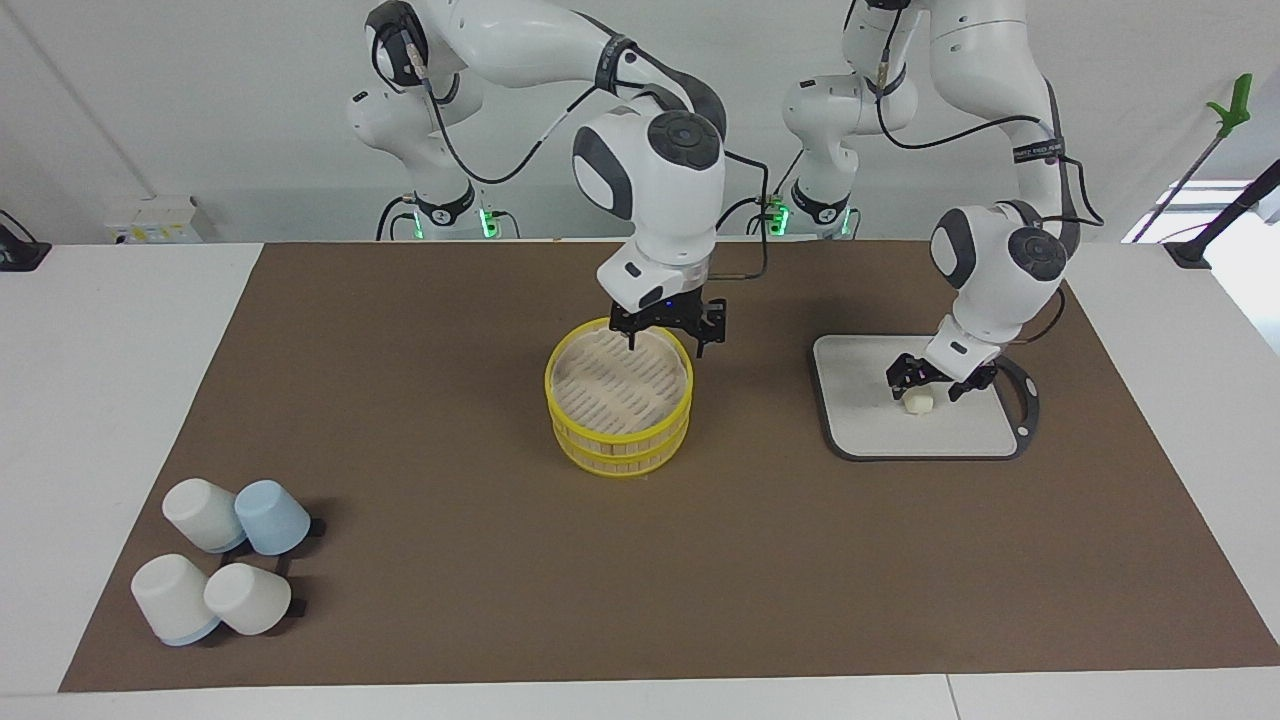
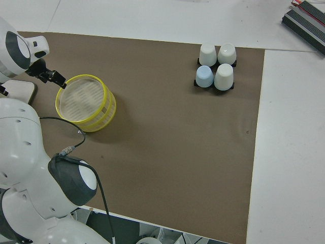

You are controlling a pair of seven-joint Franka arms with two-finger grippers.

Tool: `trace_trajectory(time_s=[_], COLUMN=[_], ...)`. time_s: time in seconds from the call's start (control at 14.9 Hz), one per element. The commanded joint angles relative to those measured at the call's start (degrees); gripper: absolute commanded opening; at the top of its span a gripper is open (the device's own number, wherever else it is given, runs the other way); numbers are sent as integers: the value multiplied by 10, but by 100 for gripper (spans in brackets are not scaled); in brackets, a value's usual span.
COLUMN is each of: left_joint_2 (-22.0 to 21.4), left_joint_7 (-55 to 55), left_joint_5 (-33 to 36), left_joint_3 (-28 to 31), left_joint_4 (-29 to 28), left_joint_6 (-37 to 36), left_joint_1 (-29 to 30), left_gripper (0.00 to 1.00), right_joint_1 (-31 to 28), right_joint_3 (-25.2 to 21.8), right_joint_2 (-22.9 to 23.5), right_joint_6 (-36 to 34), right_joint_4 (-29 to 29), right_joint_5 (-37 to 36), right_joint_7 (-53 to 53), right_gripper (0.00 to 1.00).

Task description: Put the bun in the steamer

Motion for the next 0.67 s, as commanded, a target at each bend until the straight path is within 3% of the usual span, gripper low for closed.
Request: trace_trajectory(time_s=[0.0, 0.2, 0.6], left_joint_2=[2, 1, -3], left_joint_7=[6, 6, 4], left_joint_5=[-7, -7, -7], left_joint_3=[2, 3, 3], left_joint_4=[-9, -9, -8], left_joint_6=[13, 2, -28], left_joint_1=[-2, 0, 1], left_gripper=[89, 76, 38], right_joint_1=[4, 7, 16], right_joint_3=[-1, -1, -1], right_joint_2=[17, 21, 27], right_joint_6=[21, 39, 84], right_joint_4=[10, -5, -44], right_joint_5=[-9, -9, -8], right_joint_7=[13, 27, 38], right_gripper=[99, 95, 96])
